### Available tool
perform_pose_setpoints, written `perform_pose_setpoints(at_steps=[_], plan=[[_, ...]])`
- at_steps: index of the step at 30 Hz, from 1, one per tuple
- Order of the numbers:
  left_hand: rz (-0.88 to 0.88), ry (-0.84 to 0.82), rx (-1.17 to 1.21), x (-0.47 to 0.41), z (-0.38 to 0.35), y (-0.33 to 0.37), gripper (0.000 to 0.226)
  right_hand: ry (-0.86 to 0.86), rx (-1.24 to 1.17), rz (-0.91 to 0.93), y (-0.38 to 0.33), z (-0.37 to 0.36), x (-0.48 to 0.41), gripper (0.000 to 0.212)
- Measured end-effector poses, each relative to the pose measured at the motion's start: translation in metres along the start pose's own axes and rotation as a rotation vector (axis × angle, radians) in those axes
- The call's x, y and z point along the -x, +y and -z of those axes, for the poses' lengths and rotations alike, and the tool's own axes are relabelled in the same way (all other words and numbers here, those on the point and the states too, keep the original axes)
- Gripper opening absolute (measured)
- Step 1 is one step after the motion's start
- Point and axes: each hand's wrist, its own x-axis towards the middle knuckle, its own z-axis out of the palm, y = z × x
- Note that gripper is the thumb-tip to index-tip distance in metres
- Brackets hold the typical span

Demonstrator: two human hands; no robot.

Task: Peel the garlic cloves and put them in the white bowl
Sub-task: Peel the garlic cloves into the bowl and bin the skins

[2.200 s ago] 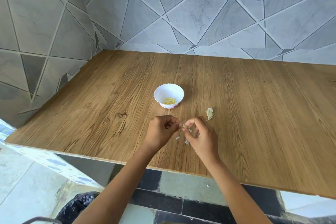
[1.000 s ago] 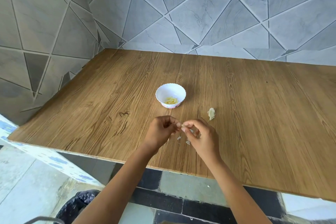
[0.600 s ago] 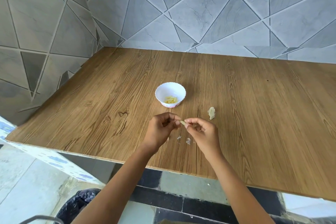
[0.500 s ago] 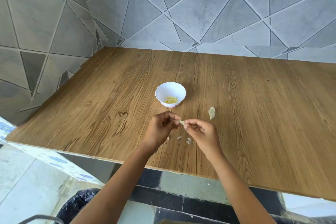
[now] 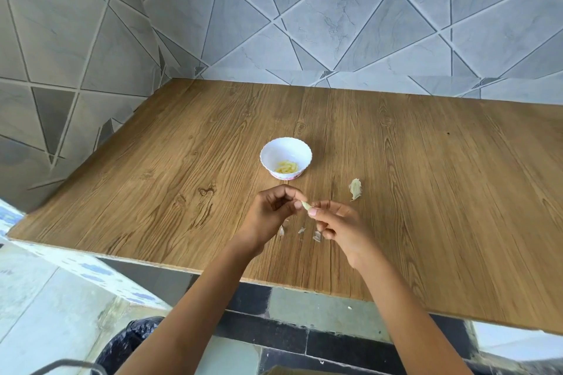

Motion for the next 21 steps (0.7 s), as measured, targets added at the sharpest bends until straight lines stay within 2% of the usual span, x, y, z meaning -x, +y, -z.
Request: perform_pose_setpoints(at_steps=[8,16,21], plan=[[0.142,-0.006,0.057,0.002,0.002,0.001,0.014,0.083,0.013,0.12,0.003,-0.005,0.002,0.014],[0.121,-0.015,0.039,0.001,0.003,0.005,0.009,-0.034,0.241,0.392,0.009,-0.001,0.003,0.015],[0.184,0.002,0.14,0.0,0.003,0.004,0.007,-0.001,0.264,0.486,0.013,-0.003,0.003,0.018]])
